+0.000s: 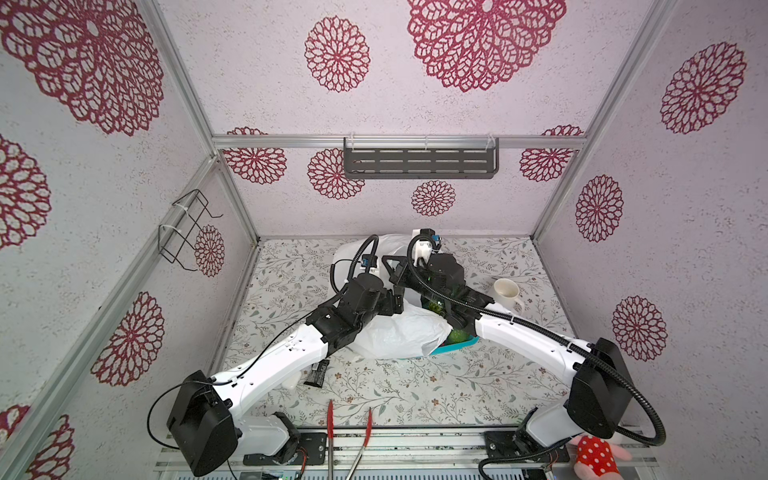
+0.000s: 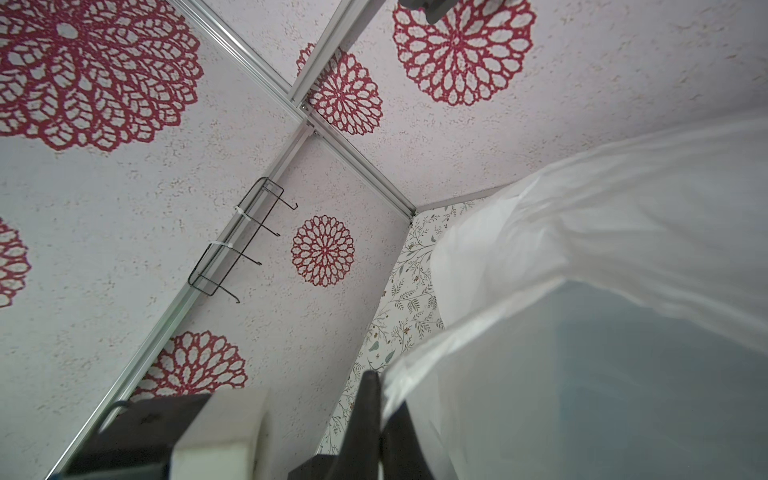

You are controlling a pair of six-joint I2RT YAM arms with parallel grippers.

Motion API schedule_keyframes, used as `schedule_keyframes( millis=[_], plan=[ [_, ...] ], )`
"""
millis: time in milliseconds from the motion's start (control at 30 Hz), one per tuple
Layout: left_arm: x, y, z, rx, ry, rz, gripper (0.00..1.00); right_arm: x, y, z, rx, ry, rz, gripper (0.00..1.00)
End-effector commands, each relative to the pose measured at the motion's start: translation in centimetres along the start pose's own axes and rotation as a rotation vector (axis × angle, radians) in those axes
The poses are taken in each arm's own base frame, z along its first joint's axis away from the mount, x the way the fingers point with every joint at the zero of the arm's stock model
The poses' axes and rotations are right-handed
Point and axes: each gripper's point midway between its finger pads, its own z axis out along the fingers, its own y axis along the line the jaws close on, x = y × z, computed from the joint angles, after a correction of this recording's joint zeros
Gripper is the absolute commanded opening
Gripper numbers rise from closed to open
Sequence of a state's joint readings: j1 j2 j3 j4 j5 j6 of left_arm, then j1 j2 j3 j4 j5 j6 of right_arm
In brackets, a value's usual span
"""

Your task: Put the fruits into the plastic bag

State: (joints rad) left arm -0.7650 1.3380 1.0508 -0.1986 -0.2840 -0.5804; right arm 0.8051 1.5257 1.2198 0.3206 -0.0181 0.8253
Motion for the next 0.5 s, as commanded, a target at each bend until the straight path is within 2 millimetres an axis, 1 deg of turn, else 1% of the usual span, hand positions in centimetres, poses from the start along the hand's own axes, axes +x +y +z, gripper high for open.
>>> schedule_keyframes(
  millis=[0,33,133,167,200,233,267,367,400,433,467],
  plan=[
    [-1.9,-0.1,0.2,-0.006,-0.08,-0.037,0.52,-1.7,2.1,-0.4,-0.037,-0.051,0.009,0.0],
    [-2.0,-0.4,0.1,0.013,-0.079,-0.035,0.38,-1.5,1.7,-0.3,-0.021,-0.04,0.01,0.0],
    [-2.4,-1.4,-0.8,0.096,-0.055,-0.036,0.18,-1.2,0.1,-0.3,0.058,-0.016,-0.012,0.0],
    [-2.5,-1.6,-1.1,0.145,-0.034,-0.052,0.07,-1.4,-0.6,-0.3,0.082,-0.004,-0.029,0.0],
    [-2.6,-1.7,-1.5,0.191,-0.011,-0.077,0.01,-1.5,-1.4,-0.3,0.105,0.013,-0.039,0.0],
    [-2.7,-1.7,-2.0,0.247,0.016,-0.114,0.0,-1.9,-2.0,-0.2,0.121,0.031,-0.042,0.0],
    [-2.8,-1.4,-2.5,0.285,0.039,-0.156,0.0,-2.5,-3.2,-0.2,0.147,0.058,-0.035,0.0],
    [-2.8,-0.8,-4.0,0.351,0.064,-0.213,0.0,-3.4,-5.6,0.3,0.162,0.145,-0.018,0.0],
    [-2.7,-0.4,-4.6,0.349,0.062,-0.216,0.0,-3.3,-6.1,0.5,0.15,0.19,-0.023,0.0],
    [-2.7,-0.1,-5.1,0.348,0.055,-0.216,0.0,-3.1,-6.1,0.8,0.125,0.238,-0.036,0.0],
    [-2.6,0.5,-5.4,0.339,0.049,-0.223,0.0,-2.9,-5.9,0.9,0.102,0.273,-0.052,0.07]
  ],
)
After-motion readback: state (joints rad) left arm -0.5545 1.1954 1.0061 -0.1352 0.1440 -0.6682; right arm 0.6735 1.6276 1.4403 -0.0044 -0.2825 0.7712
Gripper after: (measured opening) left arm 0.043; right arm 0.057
